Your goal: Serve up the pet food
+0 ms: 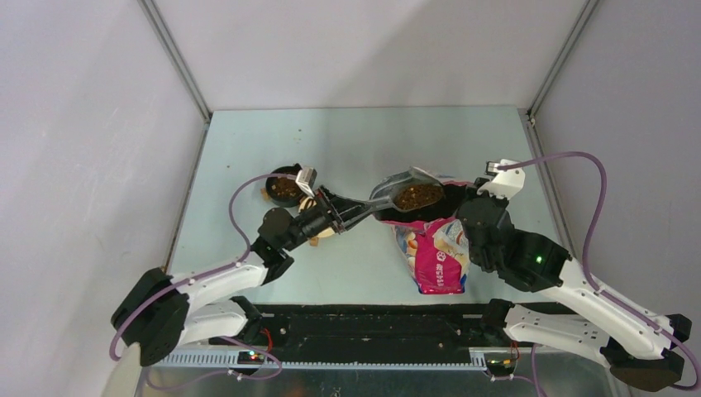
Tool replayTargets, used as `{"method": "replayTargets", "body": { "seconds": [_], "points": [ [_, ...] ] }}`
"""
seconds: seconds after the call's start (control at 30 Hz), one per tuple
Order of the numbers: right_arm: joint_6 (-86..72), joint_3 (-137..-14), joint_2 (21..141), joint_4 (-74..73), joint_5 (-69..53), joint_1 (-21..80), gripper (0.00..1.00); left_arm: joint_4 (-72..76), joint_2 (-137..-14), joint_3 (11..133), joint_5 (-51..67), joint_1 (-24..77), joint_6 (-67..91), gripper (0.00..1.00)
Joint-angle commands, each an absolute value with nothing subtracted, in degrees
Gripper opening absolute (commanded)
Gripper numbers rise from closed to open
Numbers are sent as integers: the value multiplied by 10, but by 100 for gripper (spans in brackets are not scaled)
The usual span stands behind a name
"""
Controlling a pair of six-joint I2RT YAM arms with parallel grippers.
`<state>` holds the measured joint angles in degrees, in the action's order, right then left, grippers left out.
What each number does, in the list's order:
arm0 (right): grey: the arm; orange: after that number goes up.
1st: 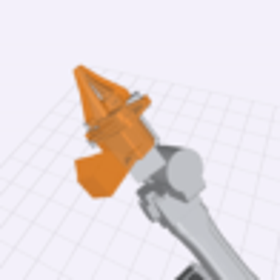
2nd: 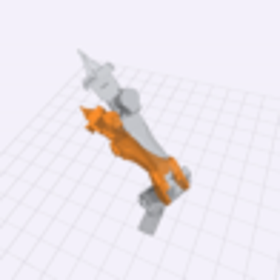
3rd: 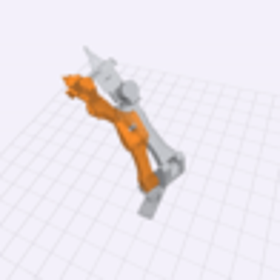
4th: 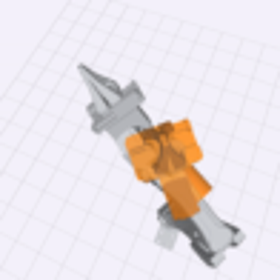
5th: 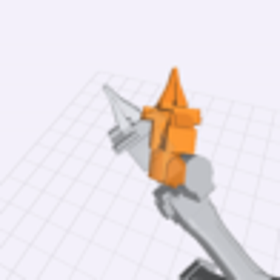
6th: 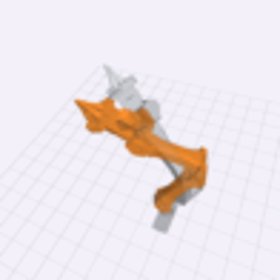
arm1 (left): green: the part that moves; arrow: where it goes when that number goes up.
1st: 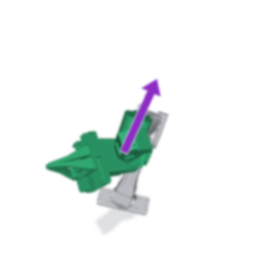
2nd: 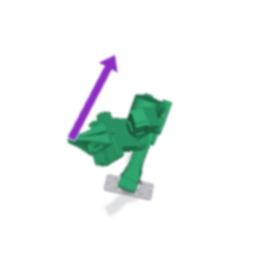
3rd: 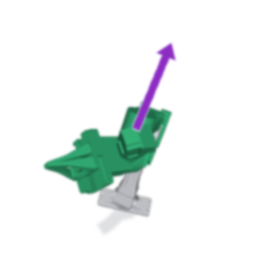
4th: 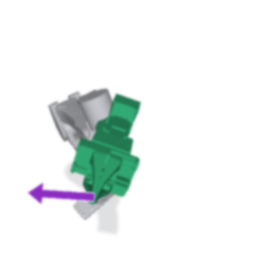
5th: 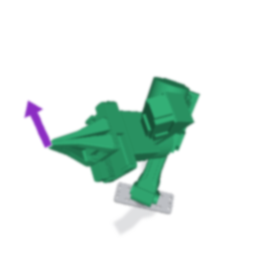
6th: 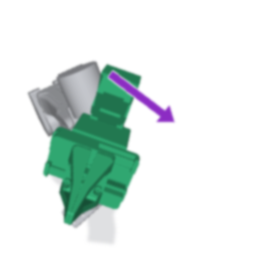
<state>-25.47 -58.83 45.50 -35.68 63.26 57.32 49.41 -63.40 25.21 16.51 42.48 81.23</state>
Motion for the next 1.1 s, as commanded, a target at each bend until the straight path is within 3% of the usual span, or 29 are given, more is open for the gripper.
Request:
{"method": "replayTargets", "body": {
  "seconds": [0.0, 0.37, 1.07],
  "points": [
    [-273, -605, 430, -273, 672, 584, 0, 630, -670, 251, 204, 417, 871, 0],
    [-270, -596, 414, -269, 680, 597, 0, 657, -672, 249, 208, 416, 877, 0],
    [-279, -596, 402, -290, 721, 622, 0, 394, -450, 240, 135, 407, 793, 0]
  ]
}}
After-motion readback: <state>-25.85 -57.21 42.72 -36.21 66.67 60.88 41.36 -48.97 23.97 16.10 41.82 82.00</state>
